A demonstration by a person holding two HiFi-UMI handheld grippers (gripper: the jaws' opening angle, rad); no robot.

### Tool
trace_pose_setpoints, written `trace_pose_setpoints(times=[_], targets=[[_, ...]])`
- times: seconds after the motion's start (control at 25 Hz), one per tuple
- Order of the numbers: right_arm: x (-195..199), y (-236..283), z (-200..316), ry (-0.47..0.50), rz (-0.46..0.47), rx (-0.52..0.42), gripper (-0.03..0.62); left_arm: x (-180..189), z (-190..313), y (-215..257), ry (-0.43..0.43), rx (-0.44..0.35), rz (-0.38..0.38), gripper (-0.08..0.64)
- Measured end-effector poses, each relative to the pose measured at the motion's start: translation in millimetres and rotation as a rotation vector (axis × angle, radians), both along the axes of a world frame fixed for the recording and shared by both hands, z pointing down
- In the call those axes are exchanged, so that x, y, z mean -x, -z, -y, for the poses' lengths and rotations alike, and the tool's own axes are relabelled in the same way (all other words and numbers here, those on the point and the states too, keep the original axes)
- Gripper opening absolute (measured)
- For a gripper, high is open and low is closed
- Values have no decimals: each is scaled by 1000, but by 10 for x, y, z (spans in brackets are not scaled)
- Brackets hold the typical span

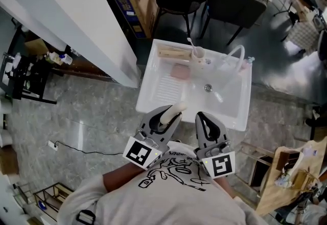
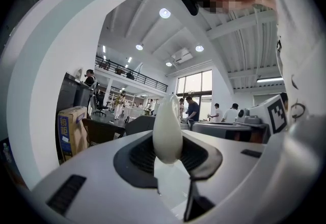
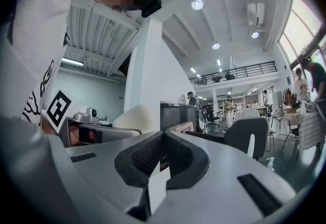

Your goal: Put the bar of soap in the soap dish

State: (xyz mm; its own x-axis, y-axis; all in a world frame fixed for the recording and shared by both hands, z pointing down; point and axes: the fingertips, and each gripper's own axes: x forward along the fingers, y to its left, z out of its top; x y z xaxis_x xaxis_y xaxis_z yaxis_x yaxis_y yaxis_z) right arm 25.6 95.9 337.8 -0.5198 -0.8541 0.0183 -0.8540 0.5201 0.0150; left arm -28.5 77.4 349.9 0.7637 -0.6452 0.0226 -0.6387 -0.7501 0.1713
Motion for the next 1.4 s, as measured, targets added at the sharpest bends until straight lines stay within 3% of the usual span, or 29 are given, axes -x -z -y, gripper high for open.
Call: trace_pose_setpoints(times=[0.64, 1.4], targets=[[136, -74, 646, -60, -17, 27, 21, 167, 667, -28, -50, 6, 9, 104], [339, -184, 1024, -76, -7, 43, 21, 348, 1030, -90, -73, 30, -10, 104]])
